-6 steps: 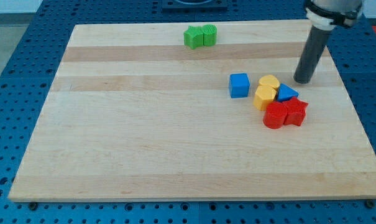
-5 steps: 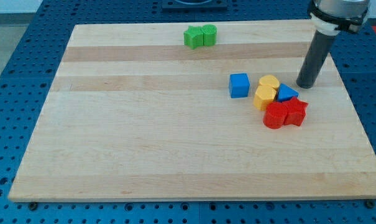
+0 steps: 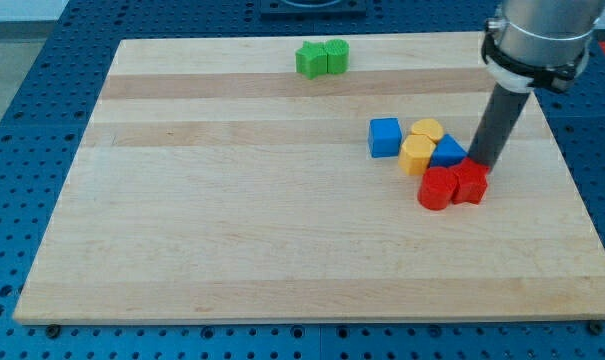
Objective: Separate the yellow heart from the group of blocks
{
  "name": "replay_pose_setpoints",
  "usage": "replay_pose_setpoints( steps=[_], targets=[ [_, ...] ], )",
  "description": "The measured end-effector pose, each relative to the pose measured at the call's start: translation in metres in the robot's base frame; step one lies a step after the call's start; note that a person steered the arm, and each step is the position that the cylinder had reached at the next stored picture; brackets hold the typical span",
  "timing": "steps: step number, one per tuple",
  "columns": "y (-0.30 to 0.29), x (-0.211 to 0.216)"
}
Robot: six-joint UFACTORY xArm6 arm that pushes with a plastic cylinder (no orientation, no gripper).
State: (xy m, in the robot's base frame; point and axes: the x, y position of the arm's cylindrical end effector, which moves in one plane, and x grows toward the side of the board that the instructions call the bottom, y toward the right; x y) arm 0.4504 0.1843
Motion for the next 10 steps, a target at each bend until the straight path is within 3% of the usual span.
replay_pose_setpoints(
  steps=[2,4,5,6,9,10],
  targets=[
    [-0.01,-0.027],
    [-0.059,-0.011],
    [-0.063,-0.004],
    [-0.056,-0.034],
    [-0.043,-0.04],
    [-0.045,-0.059]
  ],
)
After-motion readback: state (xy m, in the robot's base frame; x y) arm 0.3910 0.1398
